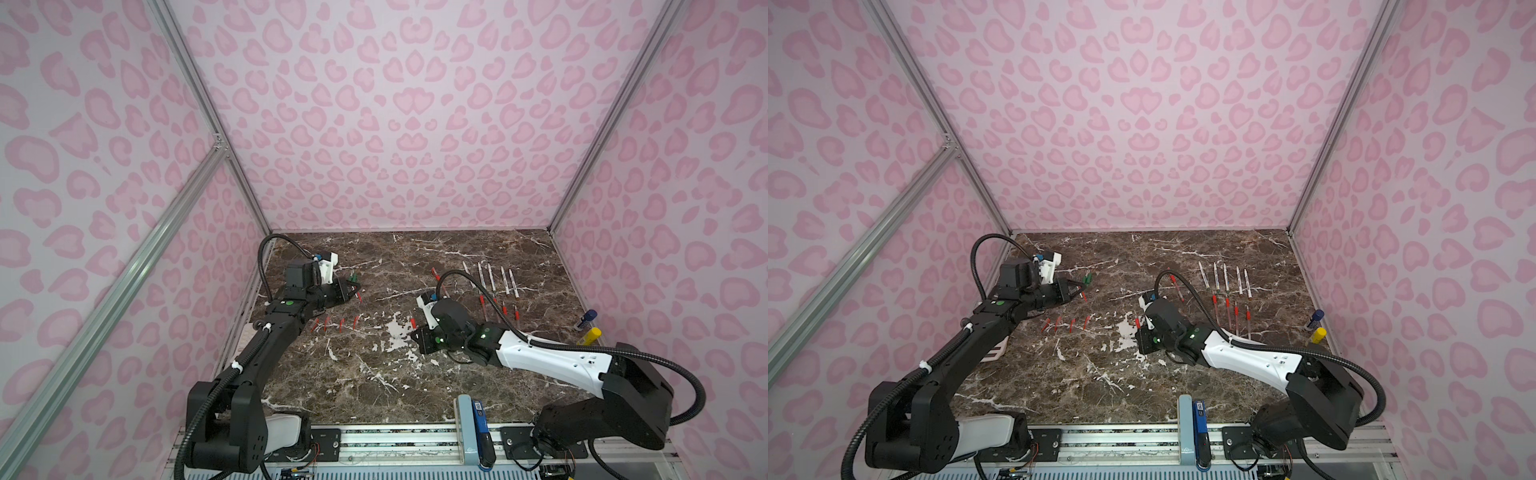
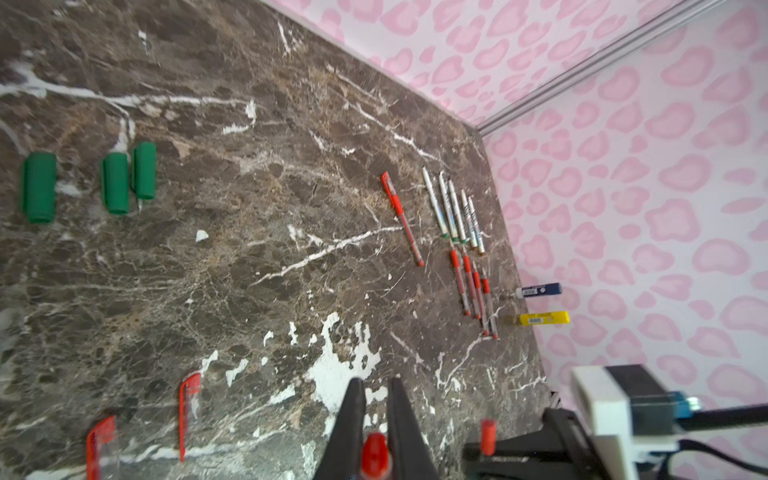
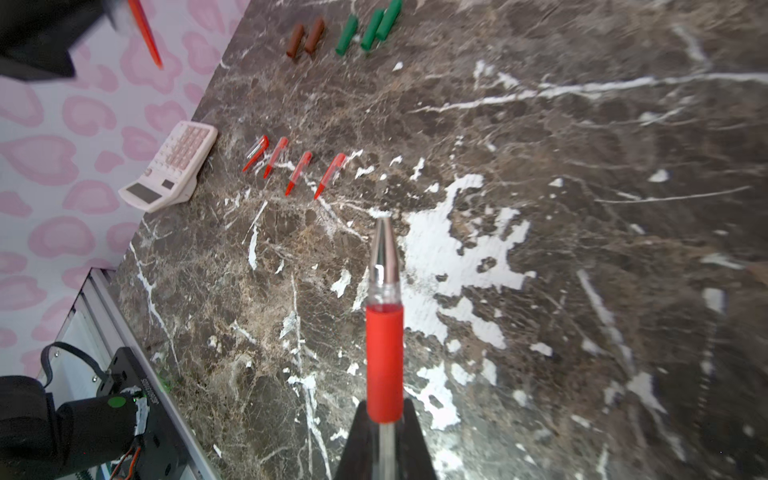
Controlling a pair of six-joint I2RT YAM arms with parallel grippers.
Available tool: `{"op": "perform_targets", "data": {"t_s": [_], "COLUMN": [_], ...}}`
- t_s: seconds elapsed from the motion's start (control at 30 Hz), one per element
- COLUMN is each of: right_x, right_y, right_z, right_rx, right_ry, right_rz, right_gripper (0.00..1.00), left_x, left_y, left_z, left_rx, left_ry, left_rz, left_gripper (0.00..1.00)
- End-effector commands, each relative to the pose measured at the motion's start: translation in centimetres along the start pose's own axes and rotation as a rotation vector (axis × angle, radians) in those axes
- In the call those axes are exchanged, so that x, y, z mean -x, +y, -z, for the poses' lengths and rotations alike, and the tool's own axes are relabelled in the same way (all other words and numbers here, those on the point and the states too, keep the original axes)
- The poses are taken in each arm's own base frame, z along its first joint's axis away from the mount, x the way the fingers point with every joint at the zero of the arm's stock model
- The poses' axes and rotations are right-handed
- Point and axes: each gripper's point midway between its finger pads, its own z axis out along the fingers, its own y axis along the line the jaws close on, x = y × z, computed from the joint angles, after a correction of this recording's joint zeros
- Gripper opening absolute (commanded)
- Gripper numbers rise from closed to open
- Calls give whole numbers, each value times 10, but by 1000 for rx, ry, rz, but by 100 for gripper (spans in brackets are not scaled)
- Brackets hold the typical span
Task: Open the pen caps
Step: 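Lower the red cap by the other caps while the right gripper carries the pen away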
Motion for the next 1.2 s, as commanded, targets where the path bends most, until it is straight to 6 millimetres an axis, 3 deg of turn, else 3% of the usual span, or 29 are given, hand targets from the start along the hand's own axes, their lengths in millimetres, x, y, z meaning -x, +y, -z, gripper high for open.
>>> {"op": "perform_targets", "data": {"t_s": [0.0, 0.27, 0.57, 0.67, 1.17], "right_x": [-3, -3, -12, -13, -14], "right_y": [-30, -70, -95, -102, -131], "right_z": [11, 46, 64, 67, 83], "right_rx": [-93, -196, -262, -266, -297], "right_ry": [4, -44, -56, -87, -118], "right_rz": [-51, -115, -149, -165, -231], "right_gripper": [0, 0, 0, 0, 0], "left_x": [-24, -68, -78, -84, -86], "left_y": [21, 49, 78, 88, 108], "left_z": [-14, -48, -72, -76, -84], "left_rx": [95, 201, 316, 343, 430], "left_ry": [74, 267, 359, 381, 416], "left_rz": [-48, -86, -42, -13, 15], "left_gripper": [3, 3, 3, 8, 23]}}
